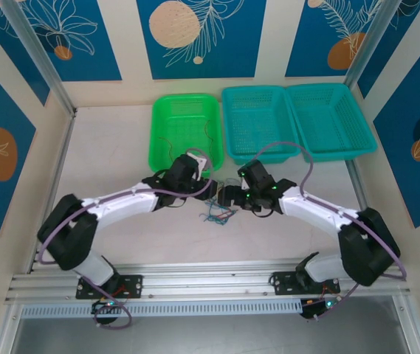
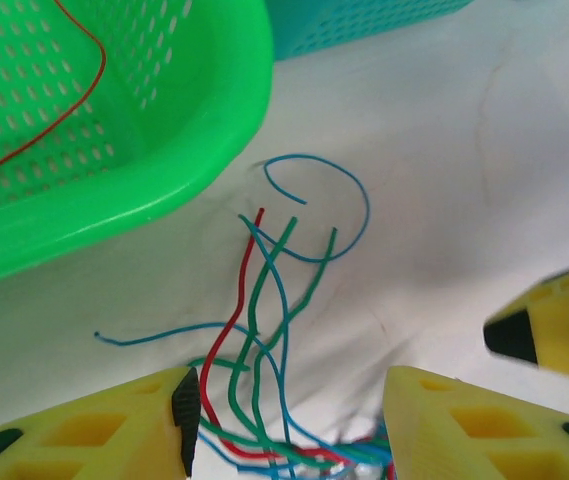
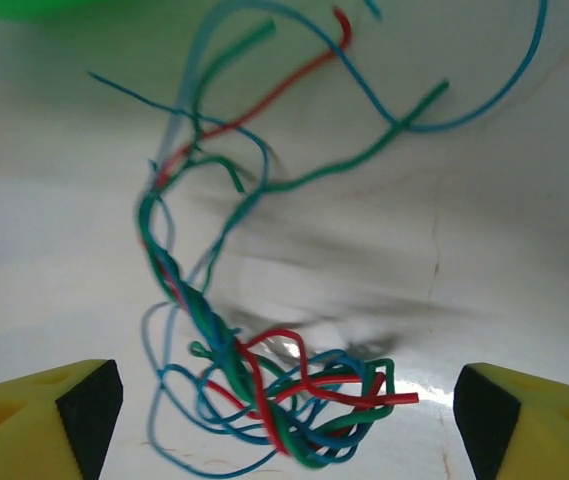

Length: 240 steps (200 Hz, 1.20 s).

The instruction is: Untangle the cables

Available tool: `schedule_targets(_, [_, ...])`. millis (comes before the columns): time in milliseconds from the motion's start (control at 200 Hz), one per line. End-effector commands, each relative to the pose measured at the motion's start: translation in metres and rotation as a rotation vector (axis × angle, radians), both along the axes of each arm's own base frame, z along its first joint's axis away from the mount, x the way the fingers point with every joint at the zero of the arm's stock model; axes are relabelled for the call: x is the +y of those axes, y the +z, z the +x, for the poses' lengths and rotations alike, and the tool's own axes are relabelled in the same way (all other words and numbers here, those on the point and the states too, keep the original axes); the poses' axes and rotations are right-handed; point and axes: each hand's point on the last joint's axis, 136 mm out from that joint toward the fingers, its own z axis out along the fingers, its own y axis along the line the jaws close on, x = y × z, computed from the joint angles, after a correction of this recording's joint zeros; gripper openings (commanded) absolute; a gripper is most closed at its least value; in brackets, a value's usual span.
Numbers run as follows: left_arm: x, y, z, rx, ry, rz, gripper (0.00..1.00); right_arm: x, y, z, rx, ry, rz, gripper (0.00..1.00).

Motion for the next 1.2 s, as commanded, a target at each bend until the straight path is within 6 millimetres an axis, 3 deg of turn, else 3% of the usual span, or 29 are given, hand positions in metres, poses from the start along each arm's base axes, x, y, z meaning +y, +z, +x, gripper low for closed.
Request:
schedule_targets(0, [-0.004, -0.008, 0.008, 0.037, 0.069, 0.017, 0.51, 0.018, -0.008, -0.003, 0.032, 0.037, 0.000, 0.82])
schedule_targets(80, [-0.003, -0.024, 0.008, 0.069, 0.085, 0.040, 0.51, 0.023, -0.021, -0.007, 0.051, 0.069, -0.021, 0.71])
schedule_targets(200, [-0.004, -0.050, 0.000, 0.139, 0.073, 0.069, 0.45, 0.028, -0.033, -0.017, 0.051, 0.132, -0.060, 0.36])
schedule_targets(270, [-0.001, -0.065, -0.008, 0.184, 0.084, 0.072, 0.38, 0.030, -0.034, -0.023, 0.031, 0.169, -0.071, 0.22])
schedule_targets(355, [0.007, -0.079, -0.016, 0.218, 0.111, 0.071, 0.30, 0.032, -0.033, -0.029, 0.001, 0.215, -0.075, 0.12])
schedule_targets(465, [0.010, -0.091, -0.030, 0.258, 0.101, 0.048, 0.19, 0.038, -0.031, -0.038, -0.018, 0.271, -0.042, 0.11])
schedule_targets(640, [0.010, -0.086, -0.042, 0.262, 0.093, -0.041, 0.07, 0.037, -0.029, -0.047, -0.006, 0.280, -0.012, 0.17])
schedule_targets(705, [0.014, -0.077, -0.047, 0.258, 0.105, -0.076, 0.06, 0.031, -0.022, -0.048, -0.020, 0.261, -0.012, 0.31])
schedule_targets(770, [0.020, -0.071, -0.056, 0.252, 0.121, -0.086, 0.07, 0.020, -0.012, -0.046, -0.047, 0.221, -0.017, 0.58])
schedule_targets(895, [0.023, -0.062, -0.080, 0.216, 0.096, -0.068, 0.09, -0.001, 0.017, -0.032, -0.102, 0.083, 0.040, 0.79])
schedule_targets(975, [0.021, -0.060, -0.091, 0.217, 0.095, -0.093, 0.10, -0.012, 0.028, -0.020, -0.091, -0.035, 0.100, 0.80])
schedule_targets(1070, [0.022, -0.059, -0.101, 0.209, 0.127, -0.105, 0.15, -0.018, 0.028, -0.012, 0.004, -0.153, 0.160, 0.80])
schedule_targets(1195, [0.019, -0.057, -0.116, 0.196, 0.150, -0.107, 0.23, 0.001, 0.019, -0.017, 0.157, -0.203, 0.212, 0.82])
